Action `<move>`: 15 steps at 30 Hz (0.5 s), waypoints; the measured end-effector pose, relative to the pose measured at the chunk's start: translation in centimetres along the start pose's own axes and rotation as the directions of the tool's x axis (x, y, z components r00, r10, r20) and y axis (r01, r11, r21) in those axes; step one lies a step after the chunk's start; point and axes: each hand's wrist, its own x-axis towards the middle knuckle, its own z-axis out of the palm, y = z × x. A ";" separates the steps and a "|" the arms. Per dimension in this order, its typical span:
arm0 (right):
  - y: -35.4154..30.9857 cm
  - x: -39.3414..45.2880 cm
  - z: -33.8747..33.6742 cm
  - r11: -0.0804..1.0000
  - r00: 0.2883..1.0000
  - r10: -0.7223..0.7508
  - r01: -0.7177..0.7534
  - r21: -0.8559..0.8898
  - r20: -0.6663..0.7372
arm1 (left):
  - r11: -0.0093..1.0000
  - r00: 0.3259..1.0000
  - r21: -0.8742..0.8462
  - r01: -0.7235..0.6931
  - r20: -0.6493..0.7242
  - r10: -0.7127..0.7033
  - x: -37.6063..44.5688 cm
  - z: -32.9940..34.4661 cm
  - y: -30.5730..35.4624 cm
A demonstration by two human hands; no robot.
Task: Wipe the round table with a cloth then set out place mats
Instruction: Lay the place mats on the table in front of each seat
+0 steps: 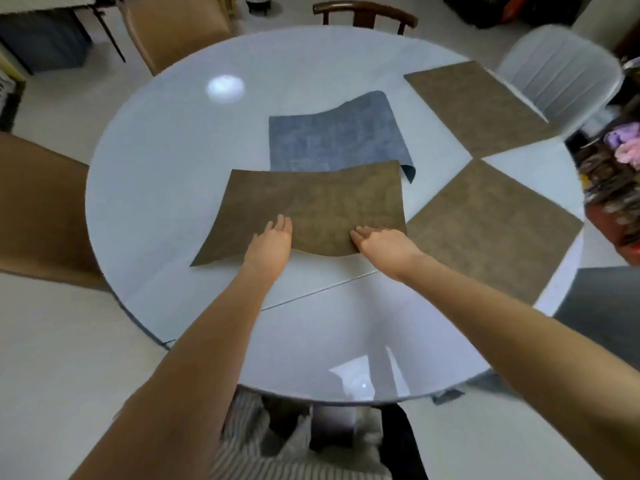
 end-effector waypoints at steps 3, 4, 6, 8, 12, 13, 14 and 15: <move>-3.8 -3.8 3.0 0.998 0.996 0.058 -0.059 0.013 0.071 | 0.998 0.997 0.027 -0.060 0.042 0.059 -3.2 2.7 -0.3; -4.8 -4.8 3.9 0.997 0.995 0.069 -0.071 0.030 0.072 | 0.997 0.996 0.040 -0.070 0.060 0.067 -3.9 3.5 -0.3; -7.2 -6.9 5.7 0.992 0.992 0.094 -0.100 0.071 0.090 | 0.994 0.990 0.060 -0.090 0.117 0.083 -5.8 5.4 -0.3; -9.7 -8.9 7.5 0.982 0.985 0.127 -0.141 0.127 0.119 | 0.989 0.984 0.106 -0.100 0.155 0.082 -7.5 7.5 -0.2; -12.3 -10.4 9.8 0.957 0.975 0.184 -0.206 0.206 0.122 | 0.986 0.980 0.130 -0.106 0.179 0.082 -8.5 10.0 0.0; -12.7 -10.6 10.3 0.948 0.971 0.194 -0.223 0.229 0.143 | 0.985 0.978 0.136 -0.109 0.194 0.081 -8.7 10.4 0.1; -13.0 -10.7 10.6 0.936 0.965 0.213 -0.246 0.252 0.151 | 0.984 0.978 0.143 -0.107 0.194 0.078 -8.6 10.5 0.1; -13.2 -10.9 10.9 0.926 0.960 0.228 -0.265 0.269 0.161 | 0.984 0.978 0.149 -0.099 0.198 0.068 -8.7 10.8 0.2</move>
